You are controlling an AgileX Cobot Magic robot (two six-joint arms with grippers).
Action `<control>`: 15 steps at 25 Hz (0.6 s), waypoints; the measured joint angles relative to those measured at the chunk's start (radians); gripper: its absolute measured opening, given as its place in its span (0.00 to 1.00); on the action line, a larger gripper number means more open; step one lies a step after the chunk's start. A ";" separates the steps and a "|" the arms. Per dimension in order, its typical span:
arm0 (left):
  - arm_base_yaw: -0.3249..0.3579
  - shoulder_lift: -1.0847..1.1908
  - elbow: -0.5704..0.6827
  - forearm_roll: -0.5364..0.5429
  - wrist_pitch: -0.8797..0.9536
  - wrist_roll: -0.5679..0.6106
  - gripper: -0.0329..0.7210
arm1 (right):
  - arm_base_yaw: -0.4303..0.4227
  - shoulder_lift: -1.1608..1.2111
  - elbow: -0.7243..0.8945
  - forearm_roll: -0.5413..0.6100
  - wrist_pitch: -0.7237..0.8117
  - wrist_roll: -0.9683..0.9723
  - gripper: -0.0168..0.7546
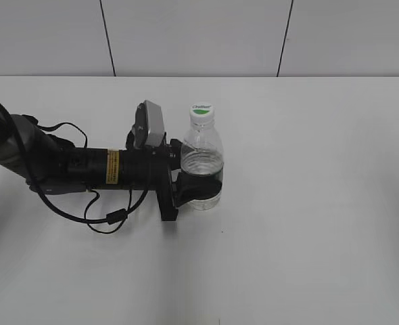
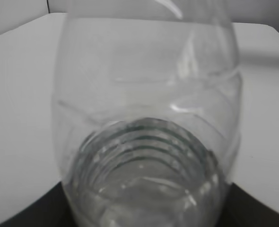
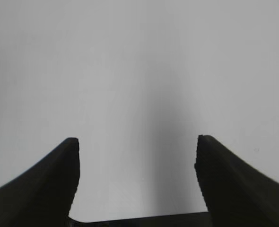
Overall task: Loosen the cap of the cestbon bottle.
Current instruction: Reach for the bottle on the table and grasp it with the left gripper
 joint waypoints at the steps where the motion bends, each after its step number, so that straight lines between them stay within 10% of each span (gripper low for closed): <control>1: 0.000 0.000 0.000 0.010 -0.003 -0.003 0.55 | 0.000 0.039 -0.024 0.000 0.021 0.000 0.78; 15: -0.038 0.000 -0.002 0.057 -0.015 -0.036 0.55 | 0.000 0.496 -0.337 0.078 0.215 -0.017 0.77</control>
